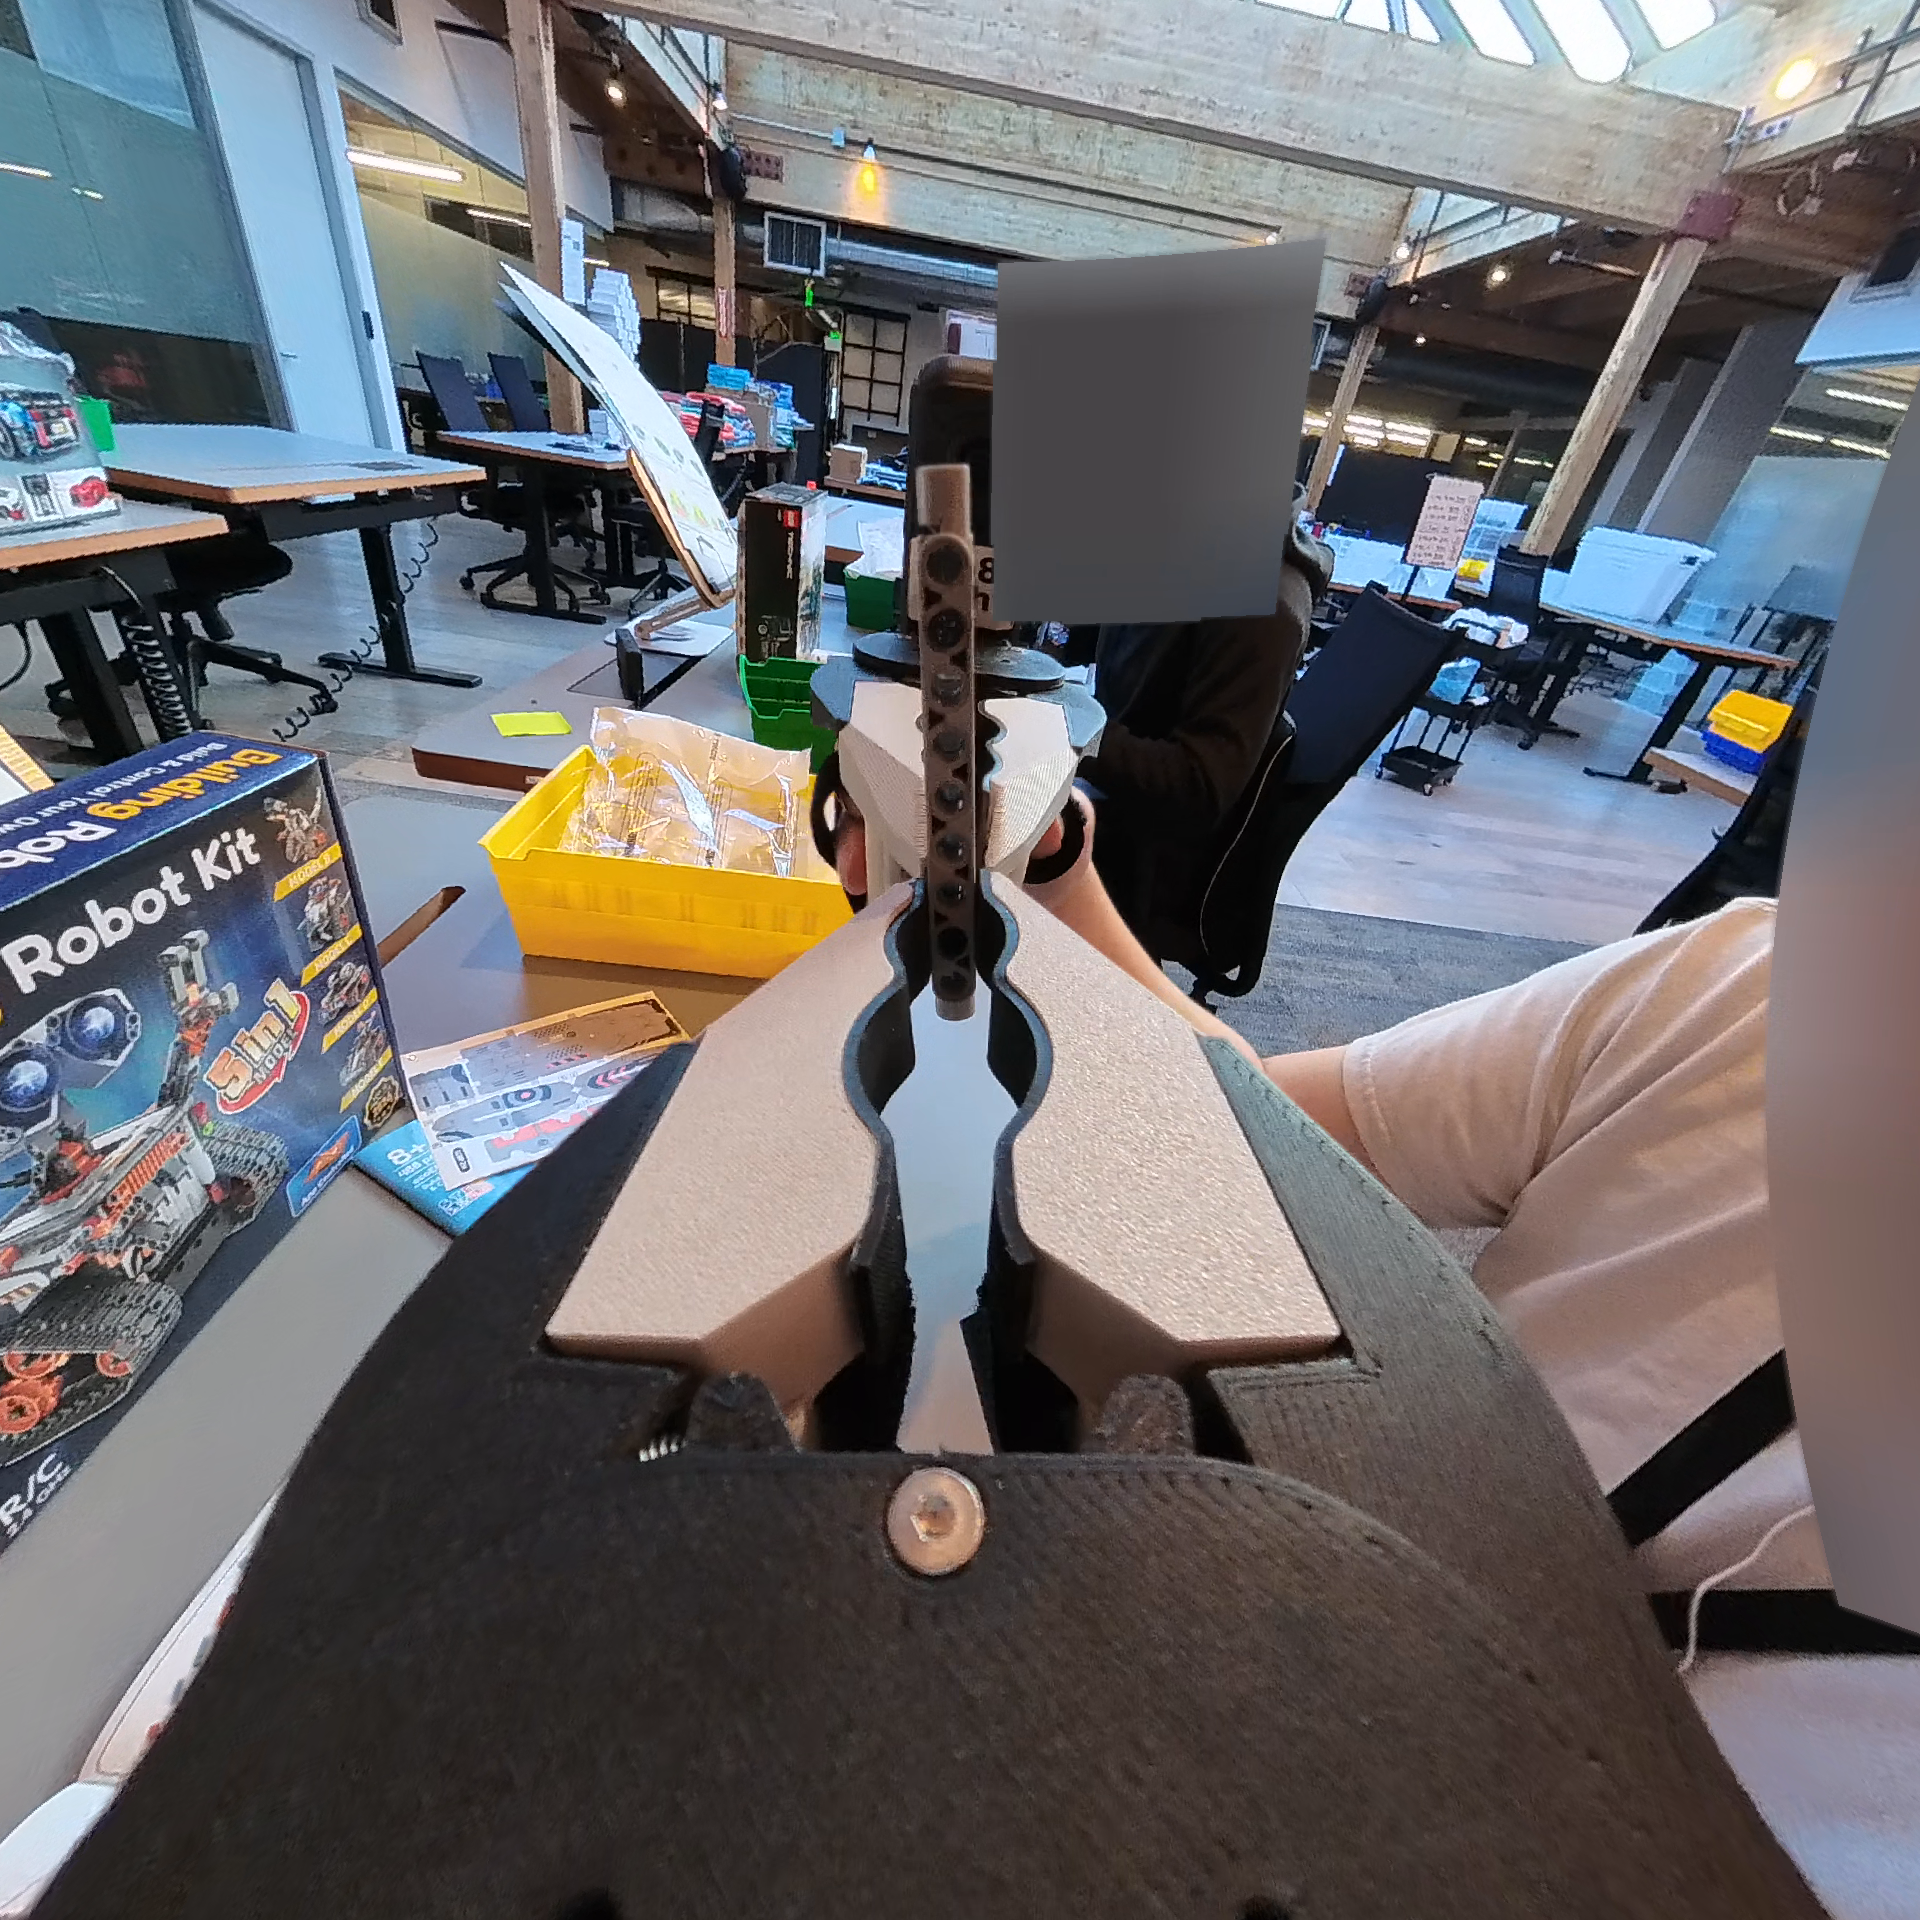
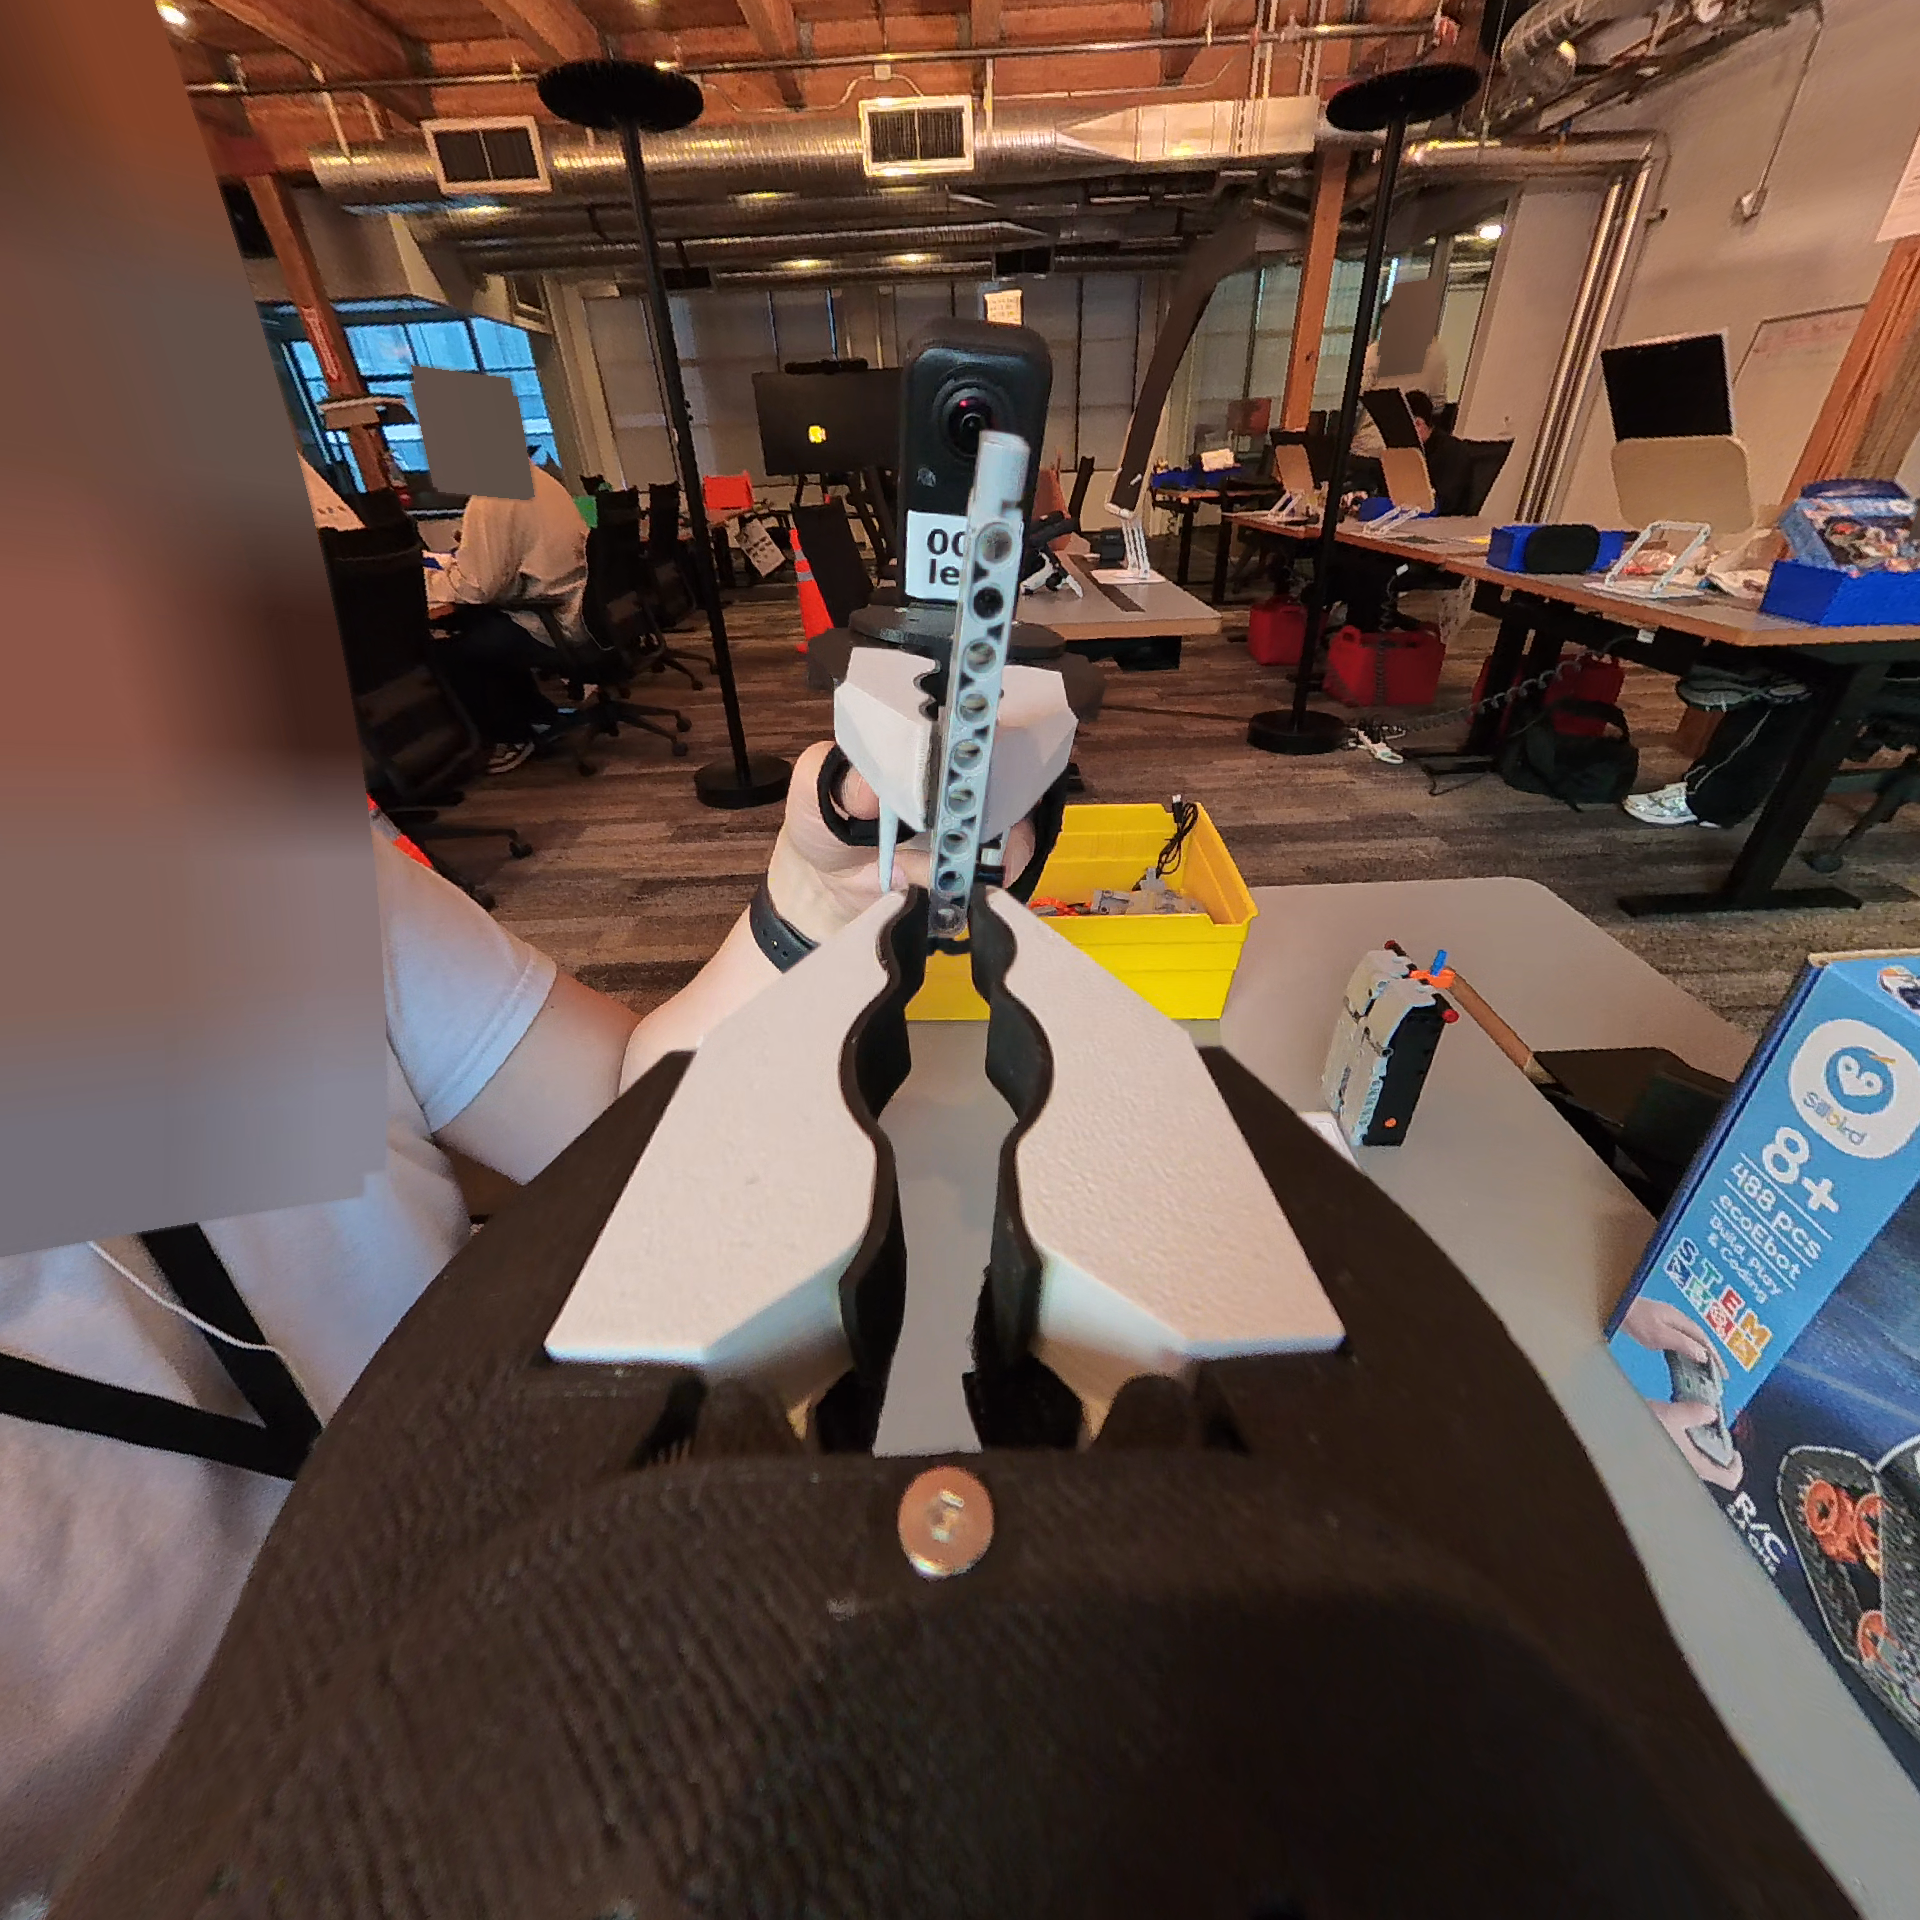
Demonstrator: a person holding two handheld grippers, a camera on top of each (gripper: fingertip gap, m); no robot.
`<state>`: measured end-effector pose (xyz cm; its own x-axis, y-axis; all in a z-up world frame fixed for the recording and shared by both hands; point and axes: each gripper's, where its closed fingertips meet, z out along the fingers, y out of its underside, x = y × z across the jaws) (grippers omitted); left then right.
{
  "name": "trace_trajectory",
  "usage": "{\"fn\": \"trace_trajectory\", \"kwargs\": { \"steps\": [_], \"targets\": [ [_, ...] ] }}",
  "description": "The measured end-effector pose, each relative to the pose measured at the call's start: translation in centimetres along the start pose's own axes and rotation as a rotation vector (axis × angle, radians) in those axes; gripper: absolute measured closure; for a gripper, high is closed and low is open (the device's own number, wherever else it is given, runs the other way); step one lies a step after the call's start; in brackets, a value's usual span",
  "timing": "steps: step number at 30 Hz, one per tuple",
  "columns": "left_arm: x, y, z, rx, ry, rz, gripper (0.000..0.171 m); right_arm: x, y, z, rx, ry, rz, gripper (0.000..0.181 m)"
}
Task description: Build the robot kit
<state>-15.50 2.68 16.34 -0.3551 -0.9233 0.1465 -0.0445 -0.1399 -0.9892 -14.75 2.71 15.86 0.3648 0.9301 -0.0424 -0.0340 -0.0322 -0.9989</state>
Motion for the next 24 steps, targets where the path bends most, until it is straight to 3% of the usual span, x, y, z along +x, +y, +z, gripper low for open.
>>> {"fn": "trace_trajectory", "kwargs": {
  "steps": [17, 24],
  "targets": [
    [-0.4, 0.0, 0.7, 0.053, 0.036, -0.046, 0.166, 0.4, 0.3, -0.4, -0.042, 0.060, 0.023, 0.175],
    [-0.4, 0.0, 0.9, 0.043, 0.032, -0.027, 0.167, 0.4, 3.2, 2.6, -0.175, 0.041, -0.011, 0.175]
  ]
}}
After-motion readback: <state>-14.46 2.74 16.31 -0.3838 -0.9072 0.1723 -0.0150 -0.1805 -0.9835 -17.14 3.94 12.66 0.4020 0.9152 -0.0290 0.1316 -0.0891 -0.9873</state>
